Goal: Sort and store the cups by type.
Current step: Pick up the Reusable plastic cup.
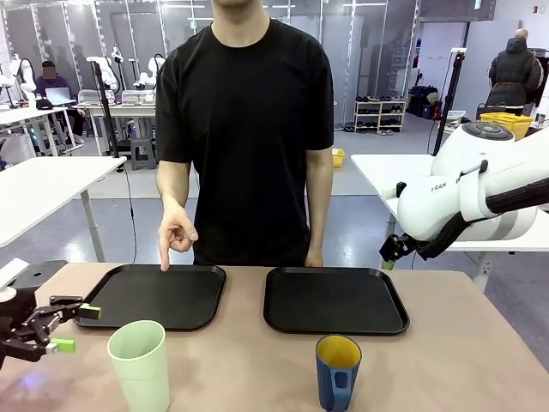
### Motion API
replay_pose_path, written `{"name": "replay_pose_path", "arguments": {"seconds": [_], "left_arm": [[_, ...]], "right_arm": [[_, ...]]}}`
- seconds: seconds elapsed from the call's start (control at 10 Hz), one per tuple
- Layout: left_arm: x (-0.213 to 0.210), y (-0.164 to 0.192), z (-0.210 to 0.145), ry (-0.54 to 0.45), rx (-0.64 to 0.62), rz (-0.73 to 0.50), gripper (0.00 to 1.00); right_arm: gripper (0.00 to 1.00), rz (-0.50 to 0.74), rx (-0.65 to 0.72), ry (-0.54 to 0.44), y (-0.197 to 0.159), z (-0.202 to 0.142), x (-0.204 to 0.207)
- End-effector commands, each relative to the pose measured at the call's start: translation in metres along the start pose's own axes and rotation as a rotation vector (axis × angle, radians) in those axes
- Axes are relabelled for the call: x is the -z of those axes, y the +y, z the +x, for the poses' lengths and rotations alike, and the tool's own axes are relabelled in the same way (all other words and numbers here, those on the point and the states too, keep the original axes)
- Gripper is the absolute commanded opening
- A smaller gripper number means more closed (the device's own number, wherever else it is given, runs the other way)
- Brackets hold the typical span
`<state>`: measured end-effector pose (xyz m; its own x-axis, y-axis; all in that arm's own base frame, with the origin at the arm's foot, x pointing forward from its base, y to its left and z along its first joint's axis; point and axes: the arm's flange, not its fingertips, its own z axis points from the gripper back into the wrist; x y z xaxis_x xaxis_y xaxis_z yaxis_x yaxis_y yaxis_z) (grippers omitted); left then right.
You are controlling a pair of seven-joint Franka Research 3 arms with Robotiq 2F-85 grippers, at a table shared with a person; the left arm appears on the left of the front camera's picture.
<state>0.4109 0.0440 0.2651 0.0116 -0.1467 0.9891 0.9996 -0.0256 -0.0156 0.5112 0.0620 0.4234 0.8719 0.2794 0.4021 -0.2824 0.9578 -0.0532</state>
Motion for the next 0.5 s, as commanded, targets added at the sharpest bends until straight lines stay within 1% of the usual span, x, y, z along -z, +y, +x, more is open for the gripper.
{"name": "replay_pose_path", "arguments": {"seconds": [0.0, 0.2, 0.4], "left_arm": [[0.005, 0.0, -0.024, -0.015, 0.046, -0.114, 1.0], [0.019, -0.007, -0.033, -0.009, 0.053, -0.206, 1.0], [0.03, -0.015, -0.042, -0.015, 0.045, -0.218, 1.0]], "right_arm": [[1.0, 0.002, -0.011, -0.002, -0.003, 0.0, 0.0], [1.0, 0.002, -0.011, -0.002, -0.003, 0.0, 0.0], [1.0, 0.002, -0.011, -0.002, -0.003, 0.0, 0.0]]}}
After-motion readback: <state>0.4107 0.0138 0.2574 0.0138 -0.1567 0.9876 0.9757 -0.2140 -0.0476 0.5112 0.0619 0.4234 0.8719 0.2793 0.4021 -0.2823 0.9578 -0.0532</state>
